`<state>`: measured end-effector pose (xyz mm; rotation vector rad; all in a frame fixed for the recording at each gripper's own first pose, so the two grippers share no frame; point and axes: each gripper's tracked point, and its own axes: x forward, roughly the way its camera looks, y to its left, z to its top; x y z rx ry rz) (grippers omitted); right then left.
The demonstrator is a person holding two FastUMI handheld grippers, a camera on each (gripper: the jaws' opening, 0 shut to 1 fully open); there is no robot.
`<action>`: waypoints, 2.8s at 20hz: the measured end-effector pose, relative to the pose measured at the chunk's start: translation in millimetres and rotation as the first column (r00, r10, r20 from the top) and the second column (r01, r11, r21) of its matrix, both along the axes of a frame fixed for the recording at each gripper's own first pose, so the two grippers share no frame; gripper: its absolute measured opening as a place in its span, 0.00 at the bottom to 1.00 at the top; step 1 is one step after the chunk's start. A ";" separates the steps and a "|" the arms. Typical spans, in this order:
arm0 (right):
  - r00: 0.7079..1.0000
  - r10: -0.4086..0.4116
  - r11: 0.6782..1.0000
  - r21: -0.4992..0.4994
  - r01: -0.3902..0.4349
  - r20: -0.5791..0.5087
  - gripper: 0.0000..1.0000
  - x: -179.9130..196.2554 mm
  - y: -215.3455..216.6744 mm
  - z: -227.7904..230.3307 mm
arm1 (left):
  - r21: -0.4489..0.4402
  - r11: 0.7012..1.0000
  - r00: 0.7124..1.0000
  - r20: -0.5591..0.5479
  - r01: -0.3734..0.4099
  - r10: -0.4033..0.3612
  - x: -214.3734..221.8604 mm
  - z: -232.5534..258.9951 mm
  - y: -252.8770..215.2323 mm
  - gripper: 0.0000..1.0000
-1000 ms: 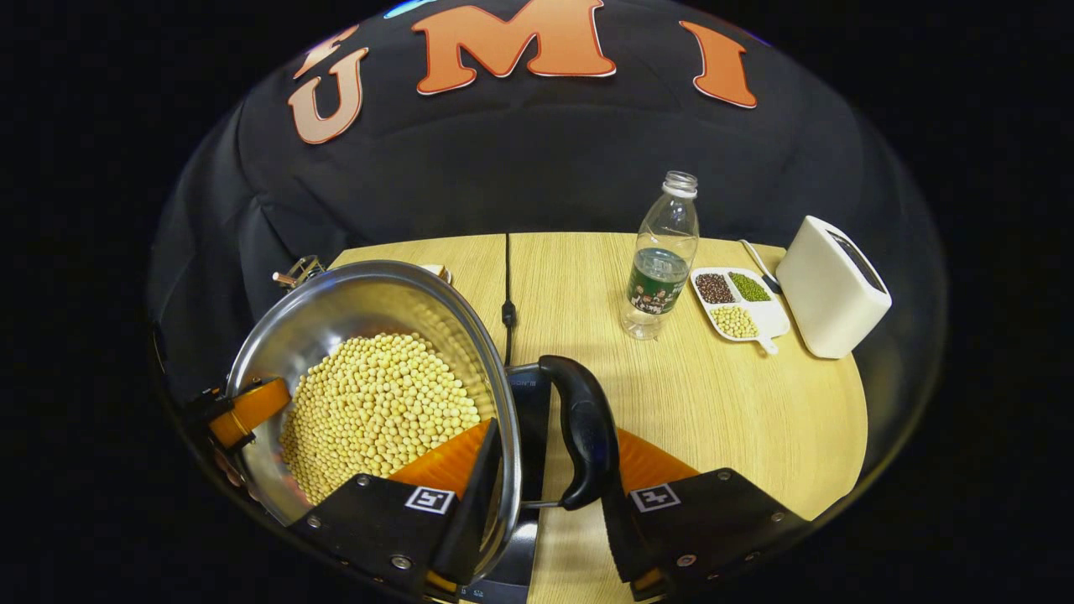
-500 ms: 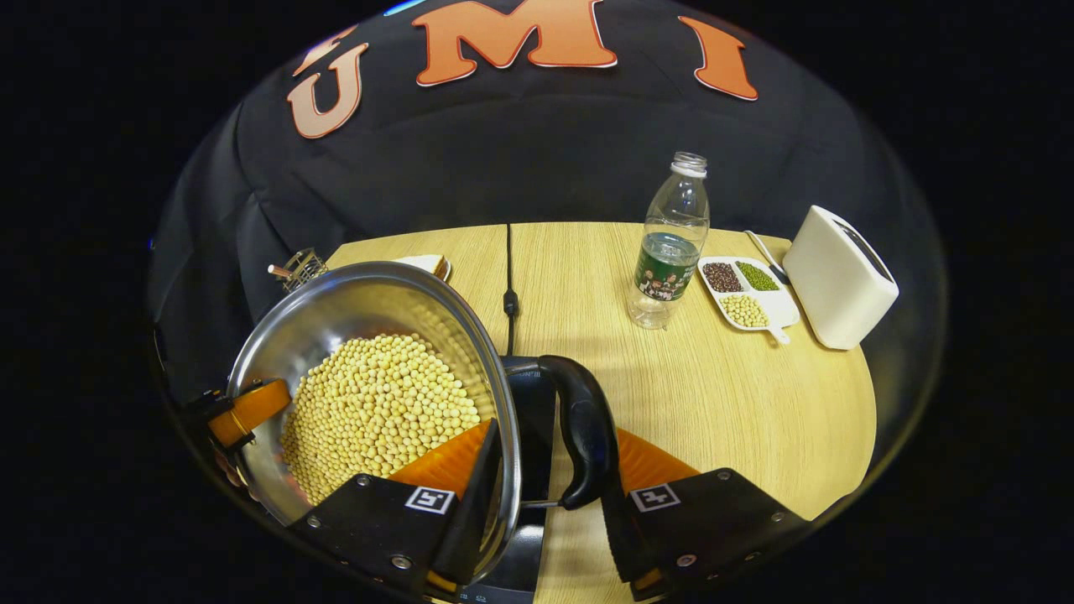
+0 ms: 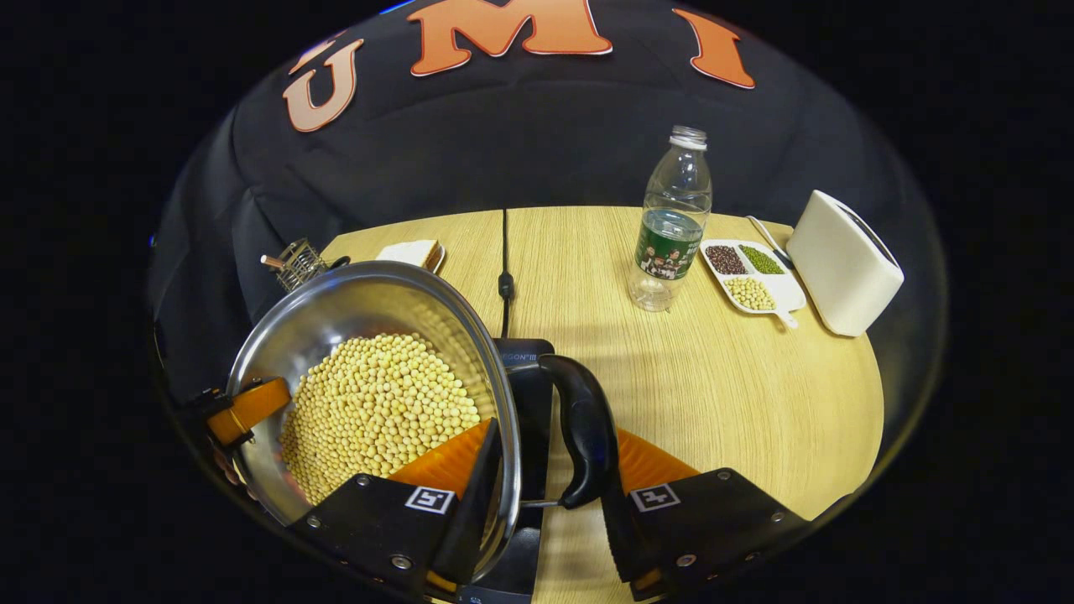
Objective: First push the handle of the pot to place it horizontally, then grasp the pot with both hands and set it on the induction cooktop.
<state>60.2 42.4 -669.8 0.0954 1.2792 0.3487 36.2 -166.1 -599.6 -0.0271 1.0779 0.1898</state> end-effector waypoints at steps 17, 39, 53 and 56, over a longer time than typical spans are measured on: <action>0.998 0.018 0.995 0.092 -0.023 0.055 0.69 13.4 -8.2 24.6 | 0.022 0.999 0.999 0.005 0.031 -0.031 0.0 0.2 1.0 0.85; 0.729 -0.185 0.981 0.169 0.097 0.659 0.86 78.7 -211.7 289.2 | 0.123 0.990 0.726 0.673 0.073 -0.137 80.1 349.0 -79.5 0.99; 0.453 -0.235 0.971 0.181 0.159 0.860 0.88 78.1 -315.2 449.0 | 0.148 0.987 0.555 0.817 0.061 -0.157 47.0 531.3 -102.5 0.99; 0.445 -0.243 0.969 0.193 0.154 0.862 0.88 78.0 -324.3 460.4 | 0.159 0.987 0.508 0.847 0.032 -0.154 40.0 556.9 -91.4 0.98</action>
